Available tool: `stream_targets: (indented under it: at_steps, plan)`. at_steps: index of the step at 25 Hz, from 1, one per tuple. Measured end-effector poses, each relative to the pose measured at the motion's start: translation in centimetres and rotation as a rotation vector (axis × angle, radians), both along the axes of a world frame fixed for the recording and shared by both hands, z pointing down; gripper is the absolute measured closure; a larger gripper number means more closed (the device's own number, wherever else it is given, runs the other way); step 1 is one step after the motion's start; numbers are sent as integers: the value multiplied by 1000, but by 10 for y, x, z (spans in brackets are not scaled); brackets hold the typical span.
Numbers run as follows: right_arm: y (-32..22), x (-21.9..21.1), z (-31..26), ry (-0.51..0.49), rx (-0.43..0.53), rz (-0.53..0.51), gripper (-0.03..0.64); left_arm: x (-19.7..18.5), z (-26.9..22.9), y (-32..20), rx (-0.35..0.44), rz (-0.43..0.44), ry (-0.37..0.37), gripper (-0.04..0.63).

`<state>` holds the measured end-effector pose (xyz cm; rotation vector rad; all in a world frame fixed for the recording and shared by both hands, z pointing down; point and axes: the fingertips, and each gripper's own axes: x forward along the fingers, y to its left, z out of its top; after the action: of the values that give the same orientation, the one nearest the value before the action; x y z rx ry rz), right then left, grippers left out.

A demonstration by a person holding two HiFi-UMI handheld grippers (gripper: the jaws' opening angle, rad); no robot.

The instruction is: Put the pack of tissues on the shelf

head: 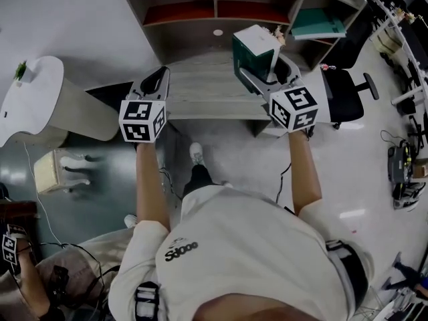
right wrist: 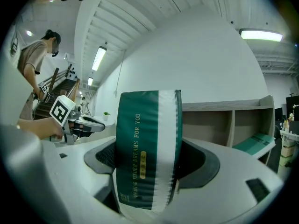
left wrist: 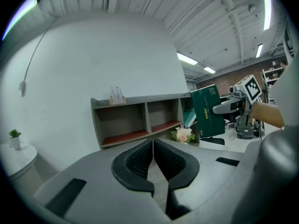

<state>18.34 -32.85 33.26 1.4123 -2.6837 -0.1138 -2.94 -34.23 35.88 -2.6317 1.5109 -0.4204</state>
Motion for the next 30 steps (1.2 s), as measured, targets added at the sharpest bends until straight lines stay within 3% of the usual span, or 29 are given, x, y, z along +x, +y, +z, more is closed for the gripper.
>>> stream_targets:
  at_steps: [19, 30]
  plan:
    - [-211, -142, -13, 72, -13, 1, 250, -118, -4, -209, -20, 10, 35, 574]
    - [-316, -203, -8, 33, -28, -1, 250, -142, 13, -289, -43, 95, 44, 574]
